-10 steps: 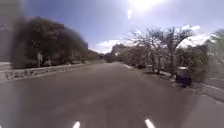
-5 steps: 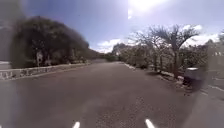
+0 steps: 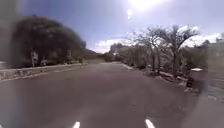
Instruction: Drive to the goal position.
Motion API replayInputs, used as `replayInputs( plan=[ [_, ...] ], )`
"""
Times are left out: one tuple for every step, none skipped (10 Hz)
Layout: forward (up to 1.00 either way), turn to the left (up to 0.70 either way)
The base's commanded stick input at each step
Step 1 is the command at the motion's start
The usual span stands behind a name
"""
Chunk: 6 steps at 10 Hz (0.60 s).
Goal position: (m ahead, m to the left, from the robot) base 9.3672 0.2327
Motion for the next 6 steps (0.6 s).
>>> replayInputs(
  plan=[
    [0.5,0.0],
    [0.5,0.0],
    [0.5,0.0],
    [0.5,0.0],
    [0.5,0.0],
    [0.5,0.0]
  ],
)
